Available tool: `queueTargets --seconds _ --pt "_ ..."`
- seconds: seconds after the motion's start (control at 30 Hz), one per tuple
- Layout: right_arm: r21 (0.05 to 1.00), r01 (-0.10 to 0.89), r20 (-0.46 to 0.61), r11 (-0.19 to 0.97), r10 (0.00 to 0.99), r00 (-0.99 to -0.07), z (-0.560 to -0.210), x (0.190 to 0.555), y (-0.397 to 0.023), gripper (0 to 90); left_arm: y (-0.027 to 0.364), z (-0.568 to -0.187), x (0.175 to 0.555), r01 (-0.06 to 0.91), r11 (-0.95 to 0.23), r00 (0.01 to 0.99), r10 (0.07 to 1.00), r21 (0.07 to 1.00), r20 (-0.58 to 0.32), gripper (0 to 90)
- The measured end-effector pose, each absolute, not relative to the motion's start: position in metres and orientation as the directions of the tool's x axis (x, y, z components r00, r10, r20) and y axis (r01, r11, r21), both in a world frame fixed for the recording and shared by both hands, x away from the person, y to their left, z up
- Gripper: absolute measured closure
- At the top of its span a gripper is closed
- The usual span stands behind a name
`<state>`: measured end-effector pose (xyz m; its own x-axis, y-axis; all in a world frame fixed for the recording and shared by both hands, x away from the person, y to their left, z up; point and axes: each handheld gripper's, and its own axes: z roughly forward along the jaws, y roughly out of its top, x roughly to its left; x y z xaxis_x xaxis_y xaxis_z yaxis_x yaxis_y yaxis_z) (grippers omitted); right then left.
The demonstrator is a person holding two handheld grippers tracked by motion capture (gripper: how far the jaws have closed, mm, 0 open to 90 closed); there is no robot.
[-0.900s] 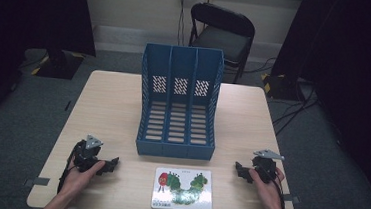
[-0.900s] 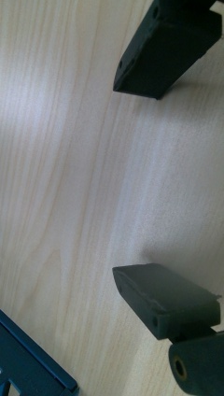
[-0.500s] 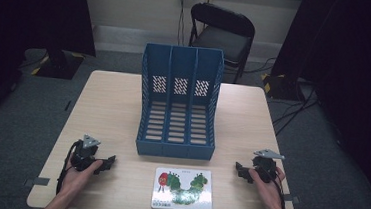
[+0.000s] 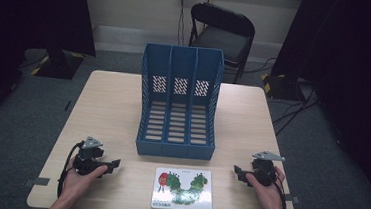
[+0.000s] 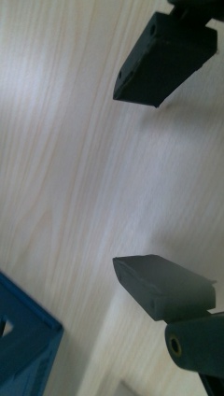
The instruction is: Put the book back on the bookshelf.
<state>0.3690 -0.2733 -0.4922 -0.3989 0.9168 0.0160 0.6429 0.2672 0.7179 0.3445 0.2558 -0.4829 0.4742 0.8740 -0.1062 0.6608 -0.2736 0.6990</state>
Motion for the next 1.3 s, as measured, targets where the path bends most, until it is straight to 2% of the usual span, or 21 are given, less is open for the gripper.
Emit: queueTargets --seconds 0.07,0.23,0.37,0.47,0.67,0.83,0.97,1.1,1.3 --pt "0.728 0.633 0.028 0.264 0.911 -0.412 -0.488 0.364 -0.270 16.2 0.250 -0.480 0.341 0.655 -0.279 0.502 0.855 0.702 -0.129 24.6" --pt "0.764 0.577 0.025 0.287 0.882 -0.471 -0.473 0.349 -0.255 22.0 0.234 -0.473 0.339 0.620 -0.330 0.554 0.827 0.711 -0.098 29.4" --pt "0.765 0.566 0.032 0.308 0.859 -0.511 -0.469 0.344 -0.243 23.2 0.222 -0.469 0.338 0.609 -0.333 0.583 0.804 0.720 -0.120 31.4" --pt "0.762 0.550 0.031 0.343 0.828 -0.560 -0.466 0.335 -0.229 25.0 0.211 -0.464 0.337 0.585 -0.369 0.619 0.779 0.722 -0.103 32.5" --pt "0.750 0.535 0.041 0.389 0.780 -0.625 -0.468 0.326 -0.211 26.2 0.196 -0.463 0.342 0.582 -0.401 0.646 0.757 0.708 -0.101 34.1" --pt "0.736 0.512 0.038 0.442 0.729 -0.683 -0.474 0.322 -0.192 26.7 0.171 -0.473 0.344 0.588 -0.381 0.677 0.715 0.713 -0.176 34.5" --pt "0.726 0.505 0.053 0.467 0.695 -0.717 -0.481 0.319 -0.184 26.7 0.155 -0.479 0.341 0.571 -0.413 0.708 0.685 0.709 -0.172 34.5" --pt "0.719 0.502 0.059 0.480 0.678 -0.733 -0.487 0.318 -0.180 26.4 0.149 -0.481 0.341 0.566 -0.427 0.719 0.674 0.705 -0.168 33.5" --pt "0.719 0.513 0.076 0.468 0.681 -0.728 -0.489 0.318 -0.180 26.2 0.141 -0.484 0.351 0.586 -0.392 0.711 0.669 0.709 -0.217 32.3"
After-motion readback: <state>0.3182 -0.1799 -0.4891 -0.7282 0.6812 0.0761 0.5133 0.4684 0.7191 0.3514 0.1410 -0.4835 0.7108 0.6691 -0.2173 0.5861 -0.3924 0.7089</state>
